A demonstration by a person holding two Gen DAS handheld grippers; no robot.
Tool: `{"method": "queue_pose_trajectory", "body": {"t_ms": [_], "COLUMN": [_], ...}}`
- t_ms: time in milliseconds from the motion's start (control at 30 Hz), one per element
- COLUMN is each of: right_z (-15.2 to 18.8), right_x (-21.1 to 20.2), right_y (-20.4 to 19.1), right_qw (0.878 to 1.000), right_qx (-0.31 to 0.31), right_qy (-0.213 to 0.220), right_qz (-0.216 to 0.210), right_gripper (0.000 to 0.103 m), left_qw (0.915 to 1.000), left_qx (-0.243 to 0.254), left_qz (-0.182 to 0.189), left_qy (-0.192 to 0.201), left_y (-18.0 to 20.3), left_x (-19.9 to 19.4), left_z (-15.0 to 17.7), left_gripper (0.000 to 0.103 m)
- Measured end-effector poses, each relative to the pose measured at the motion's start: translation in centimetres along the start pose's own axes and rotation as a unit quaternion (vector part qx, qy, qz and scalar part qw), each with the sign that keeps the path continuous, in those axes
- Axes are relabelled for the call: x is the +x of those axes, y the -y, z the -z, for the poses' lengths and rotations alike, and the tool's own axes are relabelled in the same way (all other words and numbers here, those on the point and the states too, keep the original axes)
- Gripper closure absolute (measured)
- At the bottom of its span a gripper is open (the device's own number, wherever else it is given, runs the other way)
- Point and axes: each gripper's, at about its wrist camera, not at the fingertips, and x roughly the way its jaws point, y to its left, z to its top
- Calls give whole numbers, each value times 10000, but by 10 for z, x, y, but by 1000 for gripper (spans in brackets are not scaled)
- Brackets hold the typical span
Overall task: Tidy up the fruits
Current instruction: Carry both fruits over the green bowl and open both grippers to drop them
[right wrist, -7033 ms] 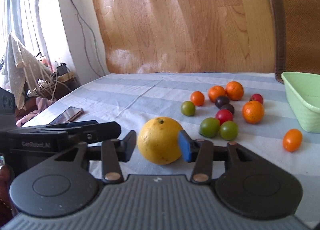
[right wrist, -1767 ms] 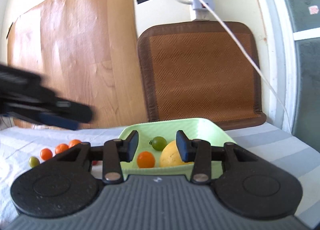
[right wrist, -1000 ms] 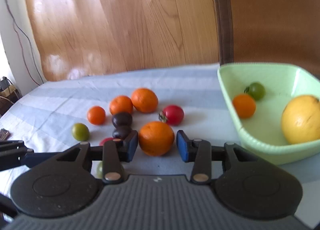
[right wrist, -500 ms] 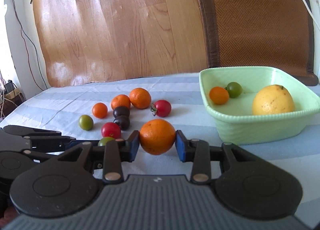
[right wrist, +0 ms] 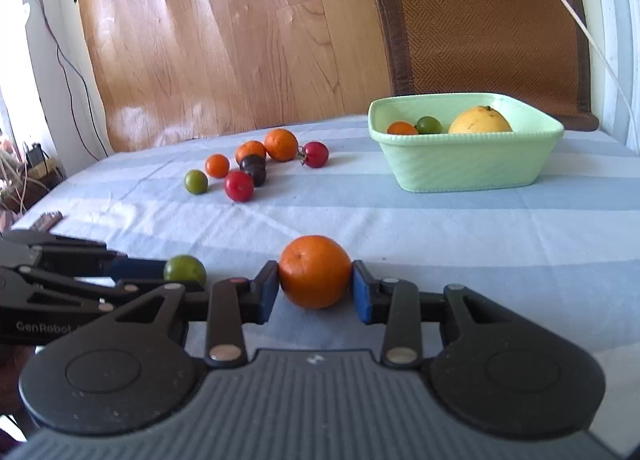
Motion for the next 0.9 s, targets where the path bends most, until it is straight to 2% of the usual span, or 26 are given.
{"method": "queue_pose_trajectory", "body": {"t_ms": [100,200,233,267,333,400,433,500,633,767,900], "right_z": [-2,-1,-1,0,1,1,1,0,-11,-34,-54], "right_x": [4,2,2,1,0,2,3,3,-6,-15,-8], "right_y": [0,0,-1,-1,2,4,4,5,20,41,73], "right_qw": [10000,10000,10000,10000,10000,10000,10000,10000,9985,9924,9833], "right_qx": [15,-58,-65,-61,-24,-1,-40,-27,292,259,403], "right_qy": [-41,-29,-1,39,51,12,5,19,452,1110,1480], "right_qz": [-17,1,9,26,6,-35,-36,-70,-46,453,983], "right_gripper": [59,54,47,45,45,46,59,63,63,63,63], "left_qw": [10000,10000,10000,10000,9999,9997,9997,9999,9992,9974,9967], "left_qx": [2,48,38,47,130,205,206,147,-129,-122,-214], "left_qz": [-17,-59,-62,-68,-107,-94,-87,-1,370,537,620], "left_qy": [-2,-10,-11,-15,1,6,-2,-42,31,459,484], "left_y": [3,4,4,4,6,7,7,5,-3,4,16], "left_x": [1,1,1,2,2,4,4,8,17,35,75], "left_z": [-2,-1,-1,-1,0,0,-2,-8,-41,-95,-137], "left_gripper": [65,65,65,65,69,74,74,74,75,75,74]}}
